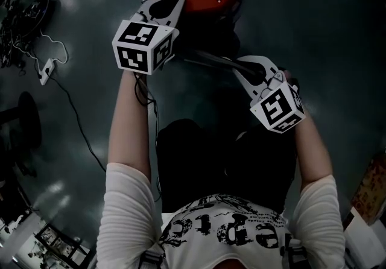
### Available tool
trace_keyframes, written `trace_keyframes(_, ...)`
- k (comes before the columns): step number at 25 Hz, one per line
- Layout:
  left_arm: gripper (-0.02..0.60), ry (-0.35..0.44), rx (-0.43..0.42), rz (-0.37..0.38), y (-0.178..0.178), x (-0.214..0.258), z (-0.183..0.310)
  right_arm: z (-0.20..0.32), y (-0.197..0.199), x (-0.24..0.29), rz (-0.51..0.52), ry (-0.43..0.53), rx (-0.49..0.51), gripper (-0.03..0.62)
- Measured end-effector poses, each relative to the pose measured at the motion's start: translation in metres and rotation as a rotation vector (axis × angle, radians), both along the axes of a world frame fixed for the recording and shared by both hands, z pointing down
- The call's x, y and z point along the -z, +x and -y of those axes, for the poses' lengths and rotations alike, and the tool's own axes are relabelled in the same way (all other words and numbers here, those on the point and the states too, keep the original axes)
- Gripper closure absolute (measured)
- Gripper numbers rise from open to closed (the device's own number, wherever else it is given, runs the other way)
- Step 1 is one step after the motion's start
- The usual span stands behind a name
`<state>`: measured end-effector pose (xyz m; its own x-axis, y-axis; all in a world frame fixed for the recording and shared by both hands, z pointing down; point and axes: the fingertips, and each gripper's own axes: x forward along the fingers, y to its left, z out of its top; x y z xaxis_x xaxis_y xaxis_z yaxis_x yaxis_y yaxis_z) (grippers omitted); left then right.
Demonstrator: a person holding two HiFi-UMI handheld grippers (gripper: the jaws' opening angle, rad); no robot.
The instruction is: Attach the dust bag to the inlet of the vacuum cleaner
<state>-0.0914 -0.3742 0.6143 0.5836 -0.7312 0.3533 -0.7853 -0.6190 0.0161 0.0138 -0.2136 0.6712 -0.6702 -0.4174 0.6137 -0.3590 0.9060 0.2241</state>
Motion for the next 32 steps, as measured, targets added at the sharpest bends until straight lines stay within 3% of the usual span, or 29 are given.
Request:
trace_keyframes(10,0.578,0.063,-0.012,-0.029,-0.006,0.002,0.001,0.02,-0.003,0.001,-0.012,0.007,0.053,0.566)
trace_keyframes(20,0.578,0.056,-0.037,-0.023,-0.003,0.0,0.0,0.028,-0.006,-0.001,0.021,0.001,0.079,0.559)
trace_keyframes(28,0.578,0.074,-0.013,-0.042,-0.004,0.001,0.0,0.026,-0.004,-0.003,0.07,-0.009,0.061,0.559)
trace_keyframes(32,0.578,0.076,-0.022,-0.025,-0.005,-0.003,-0.002,0.028,-0.004,-0.004,0.034,0.022,0.044,0.554)
